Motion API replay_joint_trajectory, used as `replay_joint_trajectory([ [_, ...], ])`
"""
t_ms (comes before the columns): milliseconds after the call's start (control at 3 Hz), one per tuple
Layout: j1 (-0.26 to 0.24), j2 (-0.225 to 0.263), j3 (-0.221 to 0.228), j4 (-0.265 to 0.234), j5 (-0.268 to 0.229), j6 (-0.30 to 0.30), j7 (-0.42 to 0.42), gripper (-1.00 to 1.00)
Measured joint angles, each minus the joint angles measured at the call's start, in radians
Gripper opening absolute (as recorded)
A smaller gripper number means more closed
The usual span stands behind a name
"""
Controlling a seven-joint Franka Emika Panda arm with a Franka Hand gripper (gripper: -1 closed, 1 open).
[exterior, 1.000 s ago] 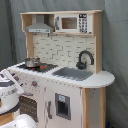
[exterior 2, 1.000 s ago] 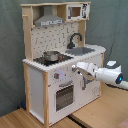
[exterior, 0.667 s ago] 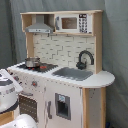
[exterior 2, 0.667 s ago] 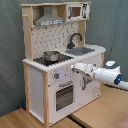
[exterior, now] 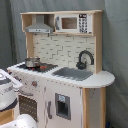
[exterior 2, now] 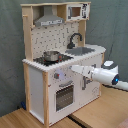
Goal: Play with the kitchen
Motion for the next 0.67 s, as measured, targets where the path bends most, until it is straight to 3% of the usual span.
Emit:
replay_joint_trajectory([
  [333,-0.017,-0.003,0.000,0.006,0.000,-0.007,-0.106,1.00],
  [667,-0.024,-0.012,-0.029,0.031,0.029,-0.071,-0.047,1.00],
])
